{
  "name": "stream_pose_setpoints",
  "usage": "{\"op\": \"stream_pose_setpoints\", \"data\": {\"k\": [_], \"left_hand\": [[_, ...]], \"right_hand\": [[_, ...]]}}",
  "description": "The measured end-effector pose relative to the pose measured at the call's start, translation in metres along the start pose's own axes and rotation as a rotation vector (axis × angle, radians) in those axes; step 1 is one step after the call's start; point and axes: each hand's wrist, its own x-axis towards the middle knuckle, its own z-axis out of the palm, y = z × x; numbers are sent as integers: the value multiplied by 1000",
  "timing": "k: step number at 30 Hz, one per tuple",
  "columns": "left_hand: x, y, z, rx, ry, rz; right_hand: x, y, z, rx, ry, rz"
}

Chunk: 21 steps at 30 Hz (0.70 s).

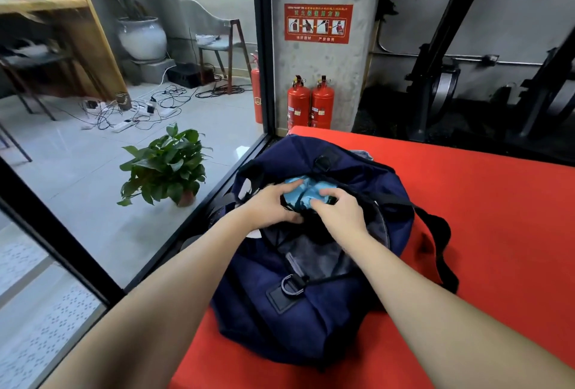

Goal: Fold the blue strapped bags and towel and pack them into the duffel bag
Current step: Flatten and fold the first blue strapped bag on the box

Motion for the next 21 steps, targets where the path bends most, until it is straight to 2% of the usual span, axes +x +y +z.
{"op": "stream_pose_setpoints", "data": {"k": [5,12,16,21], "left_hand": [[-10,-4,-15,-7,40,-28],[-16,-1,-8,8,99,-30],[-17,-5,-8,124,58,-17],[-14,-8,-7,268,-23,-20]], "right_hand": [[-5,5,-23,-310,-86,-86],[-17,4,-31,-527,-197,-226],[-10,11,-31,-643,-292,-152],[-8,14,-25,-660,-302,-122]]}}
